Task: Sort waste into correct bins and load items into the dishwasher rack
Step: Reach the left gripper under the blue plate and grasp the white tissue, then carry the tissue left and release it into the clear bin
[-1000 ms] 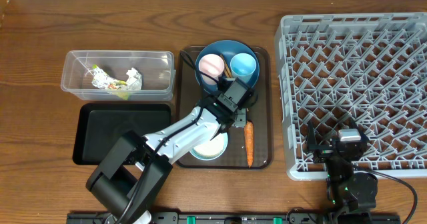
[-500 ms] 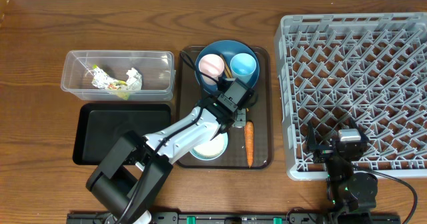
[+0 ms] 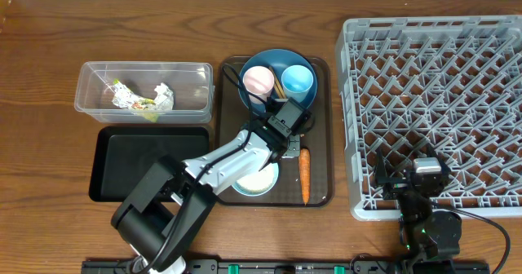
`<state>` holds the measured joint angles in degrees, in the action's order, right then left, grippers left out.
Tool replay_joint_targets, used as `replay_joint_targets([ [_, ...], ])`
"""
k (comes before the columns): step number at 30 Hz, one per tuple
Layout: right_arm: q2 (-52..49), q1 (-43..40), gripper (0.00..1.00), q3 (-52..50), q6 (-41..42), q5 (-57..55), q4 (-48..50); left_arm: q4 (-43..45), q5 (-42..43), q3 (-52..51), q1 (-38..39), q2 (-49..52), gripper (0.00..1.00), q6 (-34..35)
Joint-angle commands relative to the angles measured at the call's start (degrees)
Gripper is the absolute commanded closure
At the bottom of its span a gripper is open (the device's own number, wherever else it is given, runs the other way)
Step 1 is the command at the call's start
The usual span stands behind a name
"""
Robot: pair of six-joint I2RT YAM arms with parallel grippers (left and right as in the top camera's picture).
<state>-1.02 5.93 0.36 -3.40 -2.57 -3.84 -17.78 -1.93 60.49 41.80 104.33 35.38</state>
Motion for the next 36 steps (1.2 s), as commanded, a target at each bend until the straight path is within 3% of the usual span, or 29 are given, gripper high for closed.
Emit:
replay_joint_targets([
  [1,0.1,1.6,0.01,-0.1,-0.5,-0.4,-0.2,-0.9,-1.1,-0.6,0.2,-4.5,0.94,-0.1],
  [11,-0.2,1.6,0.01,-0.1,-0.5,-0.4,-0.2,-8.3,-1.4,-0.6,0.0,-17.7,0.94,-0.2],
  [20,-0.2,1.6,0.01,-0.1,-0.5,-0.4,-0.2,-13.2,-13.2,-0.6,-2.6,-26.1,0.94,-1.3],
  [30,-0.2,1.6,0.01,-0.1,-0.5,-0.4,-0.2,-10.5,-15.5,-0.6,-21.3,-25.8,0.94,-1.3],
  [36,-0.2,1.6,0.01,-0.1,-0.5,-0.4,-0.2,-4.5,-9.6,-0.6,-31.7,-23.3,0.94,-2.8],
])
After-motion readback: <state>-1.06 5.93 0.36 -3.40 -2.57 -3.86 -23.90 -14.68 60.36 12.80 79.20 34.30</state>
